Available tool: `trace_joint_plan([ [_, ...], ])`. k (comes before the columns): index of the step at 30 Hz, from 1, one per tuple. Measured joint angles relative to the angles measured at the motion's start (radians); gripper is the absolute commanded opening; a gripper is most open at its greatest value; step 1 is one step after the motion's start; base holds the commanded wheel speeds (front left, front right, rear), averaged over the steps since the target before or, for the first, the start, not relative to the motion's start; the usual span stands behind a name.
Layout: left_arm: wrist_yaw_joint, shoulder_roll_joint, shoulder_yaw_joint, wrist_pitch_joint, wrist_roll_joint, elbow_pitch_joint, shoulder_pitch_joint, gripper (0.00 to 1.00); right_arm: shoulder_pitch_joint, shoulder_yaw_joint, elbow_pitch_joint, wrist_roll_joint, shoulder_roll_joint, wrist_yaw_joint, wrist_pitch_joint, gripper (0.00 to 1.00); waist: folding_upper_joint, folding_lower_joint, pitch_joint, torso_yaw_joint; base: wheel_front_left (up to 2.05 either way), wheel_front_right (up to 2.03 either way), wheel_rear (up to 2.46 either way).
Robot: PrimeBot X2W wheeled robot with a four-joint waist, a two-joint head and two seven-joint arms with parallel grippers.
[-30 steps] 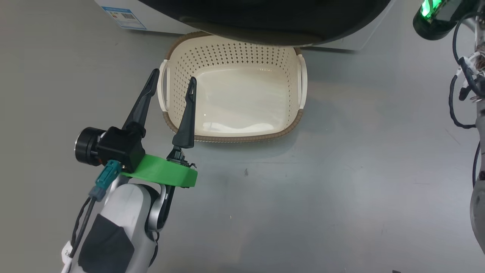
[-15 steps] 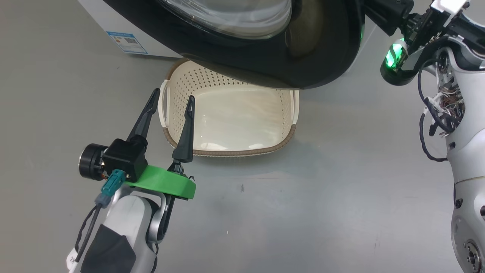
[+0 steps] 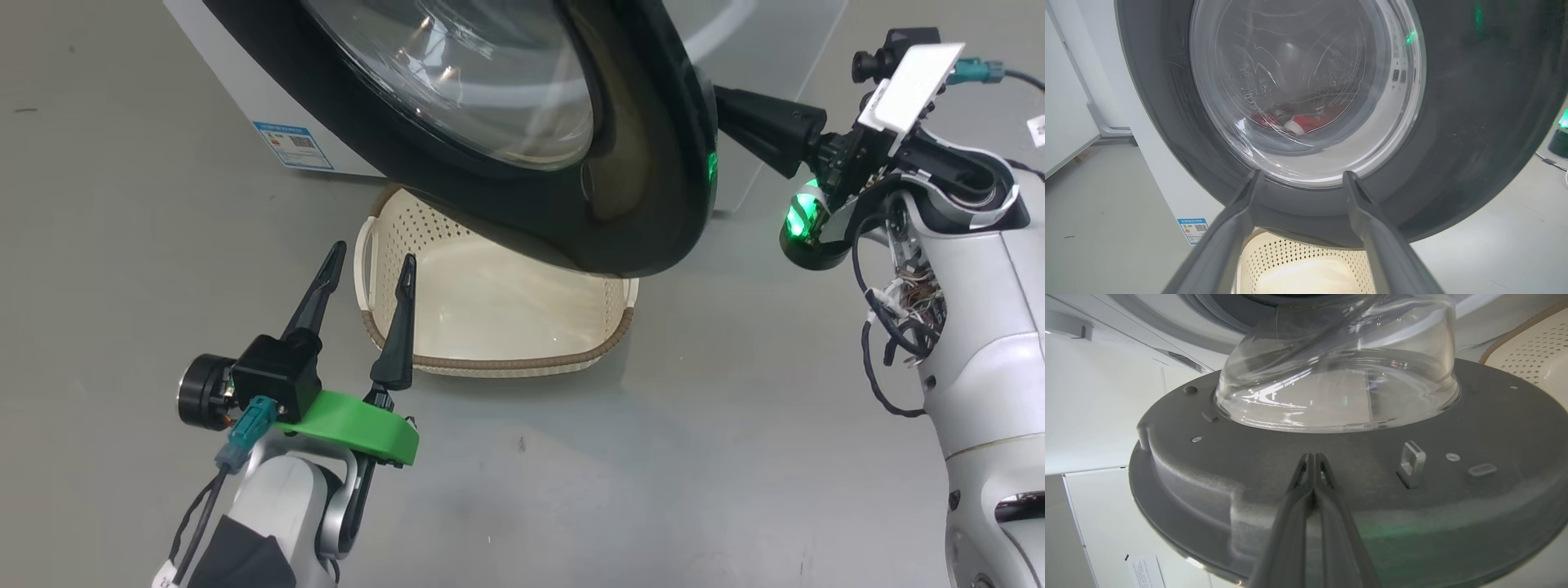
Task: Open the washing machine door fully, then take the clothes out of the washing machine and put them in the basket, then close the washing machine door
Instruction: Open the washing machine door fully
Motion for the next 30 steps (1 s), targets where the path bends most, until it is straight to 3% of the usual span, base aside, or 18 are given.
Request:
trace_joint_plan([
  [30, 0.0, 0.001, -0.014, 0.0, -0.019, 0.066, 0.067, 1.0, 0.21, 0.093, -0.093, 0.031, 0.04, 0.006, 0.058, 0.0, 0.0, 0.0, -0.131, 0.102, 0.0, 0.0, 0.0],
])
